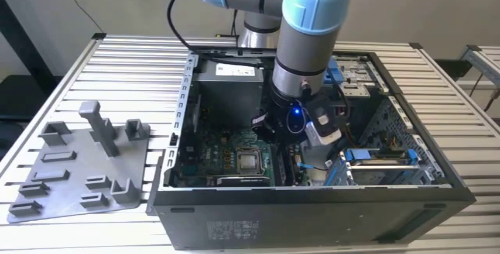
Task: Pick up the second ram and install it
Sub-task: 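Insert the second ram into the second slot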
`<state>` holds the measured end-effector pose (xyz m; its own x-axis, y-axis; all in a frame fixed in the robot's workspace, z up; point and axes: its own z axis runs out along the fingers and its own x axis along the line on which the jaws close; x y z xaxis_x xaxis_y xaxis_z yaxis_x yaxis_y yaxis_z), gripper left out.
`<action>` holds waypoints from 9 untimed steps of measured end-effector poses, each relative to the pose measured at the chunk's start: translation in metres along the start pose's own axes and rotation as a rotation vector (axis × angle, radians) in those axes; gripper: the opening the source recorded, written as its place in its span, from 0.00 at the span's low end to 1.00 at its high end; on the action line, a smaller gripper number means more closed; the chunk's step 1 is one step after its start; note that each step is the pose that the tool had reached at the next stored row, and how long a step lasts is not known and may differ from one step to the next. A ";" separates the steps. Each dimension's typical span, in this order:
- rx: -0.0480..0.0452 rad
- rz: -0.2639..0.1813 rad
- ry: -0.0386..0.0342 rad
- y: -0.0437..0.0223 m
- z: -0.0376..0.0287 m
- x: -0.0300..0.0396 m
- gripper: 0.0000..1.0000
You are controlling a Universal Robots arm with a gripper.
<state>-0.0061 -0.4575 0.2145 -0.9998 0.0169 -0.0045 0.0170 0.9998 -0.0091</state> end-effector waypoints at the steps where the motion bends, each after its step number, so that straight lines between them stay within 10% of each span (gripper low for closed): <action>1: -0.0004 0.000 0.0001 -0.0001 0.0004 0.0000 0.14; 9: -0.0008 0.000 0.0001 0.0005 0.0002 0.0001 0.14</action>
<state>-0.0062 -0.4570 0.2143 -0.9998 0.0169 -0.0043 0.0169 0.9998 -0.0083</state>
